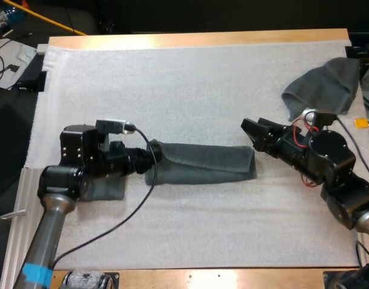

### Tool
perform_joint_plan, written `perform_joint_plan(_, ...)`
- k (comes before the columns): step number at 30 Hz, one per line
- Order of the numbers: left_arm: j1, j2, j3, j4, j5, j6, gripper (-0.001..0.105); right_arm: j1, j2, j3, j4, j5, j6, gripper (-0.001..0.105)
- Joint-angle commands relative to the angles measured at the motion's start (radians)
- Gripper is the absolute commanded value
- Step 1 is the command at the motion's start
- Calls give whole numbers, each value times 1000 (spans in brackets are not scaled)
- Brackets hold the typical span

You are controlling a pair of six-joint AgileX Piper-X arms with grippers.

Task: Pick towel from pile, fold and stack

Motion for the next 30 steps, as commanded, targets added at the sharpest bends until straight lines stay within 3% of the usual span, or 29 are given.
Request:
perform_joint_plan(1, 0, -72, -7, 136, -47, 50, 58, 5, -22, -64, 433, 7, -84, 49)
perform_joint_plan(7, -14, -181, -8, 238, -68, 62, 58, 10, -20, -133, 568, -2, -158, 18)
perform_joint_plan(9, -5, -178, -7, 215, -58, 62, 58, 5, -30, -118, 362, -3, -153, 19)
perform_joint_plan(10, 0, -194, -6, 220, -60, 63, 58, 13, -39, -115, 308, -7, -160, 15)
perform_joint_plan(13, -4, -244, -7, 271, -87, 72, 58, 48, -49, -115, 359, -9, -185, 0)
perform_joint_plan(24, -145, -345, -8, 426, -224, 99, 58, 188, -22, -183, 569, 79, -252, 0)
perform_joint_plan(30, -206, -370, -7, 447, -248, 91, 58, 199, 59, -259, 687, 85, -287, 0)
